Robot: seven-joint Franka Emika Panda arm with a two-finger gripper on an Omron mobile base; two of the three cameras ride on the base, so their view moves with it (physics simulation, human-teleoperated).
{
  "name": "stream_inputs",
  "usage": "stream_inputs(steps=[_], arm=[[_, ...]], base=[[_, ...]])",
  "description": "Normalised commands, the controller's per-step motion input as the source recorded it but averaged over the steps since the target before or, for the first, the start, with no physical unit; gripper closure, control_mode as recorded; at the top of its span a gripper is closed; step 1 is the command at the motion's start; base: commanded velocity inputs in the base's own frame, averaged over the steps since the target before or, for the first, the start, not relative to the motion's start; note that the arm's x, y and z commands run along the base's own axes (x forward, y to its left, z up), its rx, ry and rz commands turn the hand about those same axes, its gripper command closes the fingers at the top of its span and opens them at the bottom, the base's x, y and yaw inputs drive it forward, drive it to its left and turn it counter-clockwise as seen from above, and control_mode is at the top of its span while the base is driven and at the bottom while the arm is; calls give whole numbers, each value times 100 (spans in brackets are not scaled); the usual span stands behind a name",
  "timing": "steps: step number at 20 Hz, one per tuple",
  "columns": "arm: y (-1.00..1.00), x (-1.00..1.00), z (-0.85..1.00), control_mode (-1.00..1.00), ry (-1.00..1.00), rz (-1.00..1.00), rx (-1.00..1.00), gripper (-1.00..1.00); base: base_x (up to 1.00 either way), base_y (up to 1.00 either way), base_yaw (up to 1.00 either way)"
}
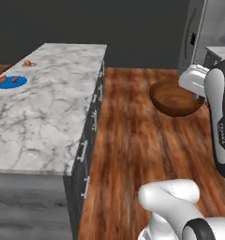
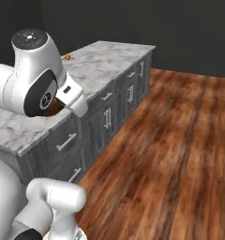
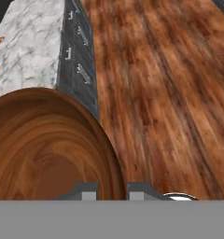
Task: Take the smaller bowl and place it next to the appetizer plate on the dining counter , and place the larger bowl next to the plate with cooked food.
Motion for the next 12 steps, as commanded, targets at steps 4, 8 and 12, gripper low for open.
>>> stream_inputs(steps=[4,8,12], arm=[[0,0,0,100,0,0,0,100],[0,0,0,100,0,0,0,100],[0,0,0,100,0,0,0,100]], base=[[-61,74,-57],[-60,62,-62],[-43,94,-52]])
